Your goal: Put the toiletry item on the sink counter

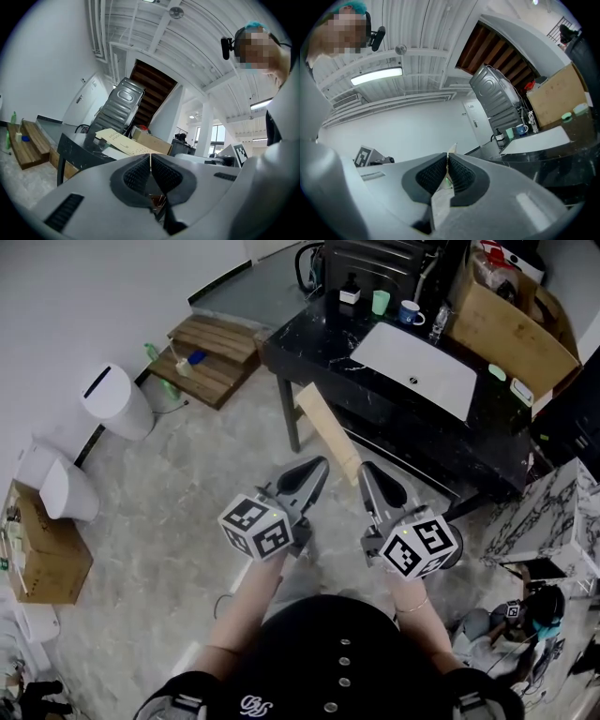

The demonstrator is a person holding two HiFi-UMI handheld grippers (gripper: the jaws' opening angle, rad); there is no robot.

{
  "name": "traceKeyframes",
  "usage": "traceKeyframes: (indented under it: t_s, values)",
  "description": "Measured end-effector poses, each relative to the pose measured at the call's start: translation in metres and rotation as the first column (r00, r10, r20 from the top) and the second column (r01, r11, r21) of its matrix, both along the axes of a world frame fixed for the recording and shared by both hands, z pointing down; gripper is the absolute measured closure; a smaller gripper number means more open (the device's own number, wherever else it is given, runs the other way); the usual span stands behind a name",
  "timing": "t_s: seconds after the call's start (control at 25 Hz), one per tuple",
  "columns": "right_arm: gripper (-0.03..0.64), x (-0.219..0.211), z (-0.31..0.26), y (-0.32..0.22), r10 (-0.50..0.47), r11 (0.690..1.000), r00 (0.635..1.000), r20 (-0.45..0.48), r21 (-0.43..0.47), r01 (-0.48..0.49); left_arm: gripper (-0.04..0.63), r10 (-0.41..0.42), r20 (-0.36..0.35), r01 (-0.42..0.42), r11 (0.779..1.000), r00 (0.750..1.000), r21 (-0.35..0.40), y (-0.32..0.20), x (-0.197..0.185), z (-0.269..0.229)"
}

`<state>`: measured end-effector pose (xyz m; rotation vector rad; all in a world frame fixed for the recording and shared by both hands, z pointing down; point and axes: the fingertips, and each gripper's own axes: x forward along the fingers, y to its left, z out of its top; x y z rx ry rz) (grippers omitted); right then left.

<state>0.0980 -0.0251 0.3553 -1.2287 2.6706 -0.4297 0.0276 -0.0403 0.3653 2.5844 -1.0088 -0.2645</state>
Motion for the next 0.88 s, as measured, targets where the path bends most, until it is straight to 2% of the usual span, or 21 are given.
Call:
traceKeyframes:
  t_s: [0.24, 0.88]
  values:
    - [0.603, -0.012, -0.003, -0.043, 0.026, 1.000, 1.000, 0.018, -0.014, -0.026, 0.582, 0.031, 0.003, -0.031, 0.999, 1.000, 0.025, -0.046, -0.010, -0.014]
    - [0.603, -0.046, -0.019, -0.165, 0.126, 0.991, 0.992, 0.025, 0.032, -0.127, 0.581, 0.130, 0.005, -0.130, 0.991, 0.991, 0.033, -0.172, -0.042, -0.019]
